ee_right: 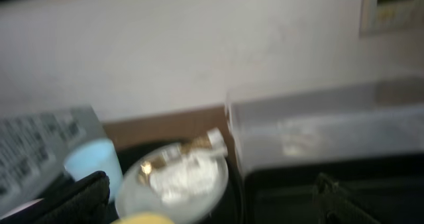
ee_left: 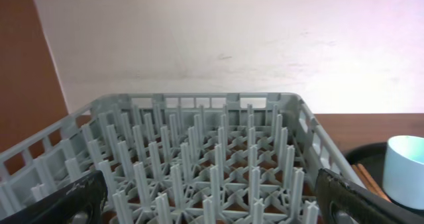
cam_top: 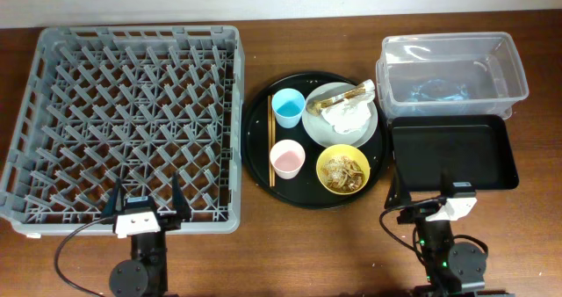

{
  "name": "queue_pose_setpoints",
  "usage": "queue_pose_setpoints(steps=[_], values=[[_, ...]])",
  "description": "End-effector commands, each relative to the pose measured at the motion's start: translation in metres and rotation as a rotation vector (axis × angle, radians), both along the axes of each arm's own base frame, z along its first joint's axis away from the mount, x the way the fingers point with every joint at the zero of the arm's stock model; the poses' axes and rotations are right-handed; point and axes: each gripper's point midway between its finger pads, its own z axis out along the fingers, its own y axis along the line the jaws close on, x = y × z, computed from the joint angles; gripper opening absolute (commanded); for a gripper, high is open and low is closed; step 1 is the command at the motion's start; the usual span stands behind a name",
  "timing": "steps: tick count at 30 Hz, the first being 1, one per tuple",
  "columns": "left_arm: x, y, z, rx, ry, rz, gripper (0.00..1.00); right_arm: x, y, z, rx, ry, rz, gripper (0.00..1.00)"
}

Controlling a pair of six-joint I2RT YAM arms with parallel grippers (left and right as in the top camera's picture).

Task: Sort waste into correct bins and load items into the dishwasher rack
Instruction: 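Move the right gripper over the white plate and grasp the wrapper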

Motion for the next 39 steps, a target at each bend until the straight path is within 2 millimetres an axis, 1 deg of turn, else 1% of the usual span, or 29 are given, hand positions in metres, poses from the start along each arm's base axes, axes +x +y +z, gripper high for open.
queue_pose_setpoints(steps=[1,4,5,7,9,11,13,14,15,16,17,18,19,20,22,23,25,26,28,29,30,32,33,34,35,36,37,38,39], values=[[-0.002,-0.007,0.014,-0.064,-0.053,-0.048,1.0,-0.003,0.004,0.018,-0.002,-0.045,0.024,0.99],[-0.006,-0.011,0.038,-0.071,-0.119,-0.071,1.0,-0.008,0.004,0.038,-0.03,-0.073,0.021,0.98],[-0.009,-0.011,0.052,-0.067,-0.155,-0.071,1.0,-0.011,0.004,0.052,-0.066,-0.097,0.017,0.99],[-0.013,-0.008,0.07,-0.066,-0.185,-0.058,1.0,-0.013,0.004,0.071,-0.129,-0.097,0.011,0.98],[-0.013,-0.007,0.088,-0.053,-0.189,-0.047,1.0,-0.007,0.004,0.088,-0.177,-0.069,0.01,0.98],[-0.007,-0.006,0.103,-0.006,-0.165,-0.036,1.0,0.005,0.005,0.106,-0.179,-0.035,0.014,0.99],[0.008,-0.005,0.127,0.028,-0.129,-0.031,1.0,0.026,0.014,0.13,-0.183,0.03,0.067,0.98],[0.018,-0.004,0.139,0.029,-0.11,-0.032,1.0,0.039,0.023,0.138,-0.184,0.086,0.115,0.99],[0.03,-0.004,0.147,0.026,-0.08,-0.033,1.0,0.048,0.028,0.146,-0.183,0.133,0.15,0.98],[0.045,-0.005,0.152,0.023,-0.034,-0.045,1.0,0.058,0.032,0.149,-0.181,0.188,0.173,0.99],[0.061,-0.007,0.155,0.019,0.024,-0.065,1.0,0.074,0.037,0.154,-0.177,0.282,0.202,0.98],[0.081,-0.009,0.156,0.012,0.099,-0.083,1.0,0.084,0.039,0.156,-0.173,0.347,0.219,0.98],[0.094,-0.01,0.155,0.007,0.15,-0.096,1.0,0.097,0.041,0.155,-0.169,0.43,0.232,0.99],[0.124,-0.012,0.153,-0.008,0.263,-0.123,1.0,0.113,0.046,0.149,-0.159,0.525,0.259,0.98],[0.147,-0.013,0.149,-0.022,0.358,-0.137,1.0,0.13,0.053,0.139,-0.142,0.624,0.303,0.99],[0.16,-0.014,0.147,-0.031,0.409,-0.149,1.0,0.138,0.057,0.131,-0.131,0.682,0.324,0.99],[0.184,-0.013,0.139,-0.047,0.511,-0.155,1.0,0.151,0.065,0.107,-0.1,0.818,0.374,0.98],[0.19,-0.013,0.135,-0.052,0.546,-0.155,1.0,0.156,0.071,0.096,-0.083,0.866,0.405,0.98],[0.205,-0.01,0.12,-0.057,0.604,-0.144,1.0,0.166,0.09,0.07,-0.021,0.941,0.512,0.98],[0.212,-0.008,0.107,-0.047,0.629,-0.135,1.0,0.169,0.097,0.056,0.008,0.975,0.552,0.98],[0.217,-0.006,0.094,-0.05,0.66,-0.128,1.0,0.178,0.1,0.042,0.033,0.997,0.562,0.99],[0.222,-0.006,0.073,-0.057,0.714,-0.129,1.0,0.18,0.114,0.022,0.125,1.059,0.627,0.98],[0.224,-0.006,0.067,-0.059,0.726,-0.129,1.0,0.185,0.117,0.015,0.135,1.062,0.644,0.98],[0.226,-0.005,0.062,-0.061,0.739,-0.129,1.0,0.188,0.118,0.004,0.124,1.087,0.628,0.98],[0.226,-0.006,0.056,-0.064,0.756,-0.129,1.0,0.191,0.115,-0.016,0.105,1.156,0.506,0.99],[0.226,-0.006,0.054,-0.065,0.764,-0.129,1.0,0.192,0.115,-0.024,0.076,1.178,0.442,0.99],[0.226,-0.006,0.053,-0.065,0.765,-0.129,1.0,0.195,0.111,-0.035,0.037,1.202,0.335,0.98],[0.226,-0.005,0.053,-0.064,0.765,-0.129,1.0,0.197,0.107,-0.049,-0.021,1.224,0.192,0.98],[0.226,-0.005,0.054,-0.064,0.764,-0.129,1.0,0.197,0.109,-0.057,-0.049,1.237,0.137,0.98]])
